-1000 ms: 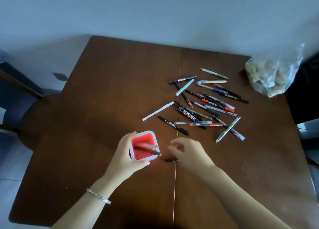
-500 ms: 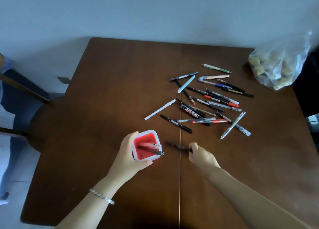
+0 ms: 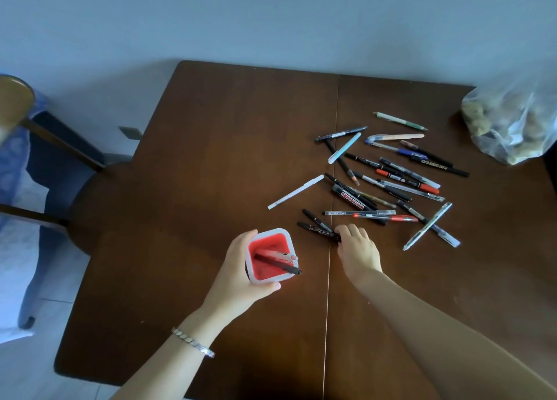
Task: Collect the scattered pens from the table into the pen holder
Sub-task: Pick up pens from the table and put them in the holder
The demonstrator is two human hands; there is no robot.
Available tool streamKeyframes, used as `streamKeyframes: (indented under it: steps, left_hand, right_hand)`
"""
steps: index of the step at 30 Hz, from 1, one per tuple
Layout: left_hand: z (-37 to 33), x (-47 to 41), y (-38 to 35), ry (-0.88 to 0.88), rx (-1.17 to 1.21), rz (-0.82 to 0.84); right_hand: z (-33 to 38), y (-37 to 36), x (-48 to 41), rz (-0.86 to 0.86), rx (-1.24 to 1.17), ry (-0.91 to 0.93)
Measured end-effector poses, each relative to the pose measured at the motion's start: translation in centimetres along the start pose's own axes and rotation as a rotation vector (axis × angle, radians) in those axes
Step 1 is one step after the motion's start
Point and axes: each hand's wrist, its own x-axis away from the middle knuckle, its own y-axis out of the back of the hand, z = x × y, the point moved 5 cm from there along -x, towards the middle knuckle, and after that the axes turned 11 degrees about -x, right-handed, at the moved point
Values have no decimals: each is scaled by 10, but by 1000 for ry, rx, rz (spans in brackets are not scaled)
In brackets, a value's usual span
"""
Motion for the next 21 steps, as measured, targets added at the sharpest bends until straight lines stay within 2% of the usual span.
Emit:
streamKeyframes:
  steps: [2,5,9,11,13,15,17,21]
  left_hand:
    - [0,0,0,13,9,2]
    - [0,0,0,15,27,14]
    - [0,2,0,12,21,5]
    - [0,2,0,1,18,2]
    - [-1,2,-1,-23,30,8]
    - [-3,1,-1,-31,43,13]
    - [-4,2,-1,-6,47,6]
    - [-7,2,0,-41,58,-1]
  right_hand:
    - [-7,1,13,47,-58,-51]
    - [-13,20,38,88,-323,-177]
    - [29,72,64,261,-536,-41]
    - [64,92,72,392,-494,56]
    - [90,94,70,480,-347,134]
    - [110,82,61,492,-173,189]
    - [118,61,46,494,-71,131]
    - [130,34,31,403,-18,95]
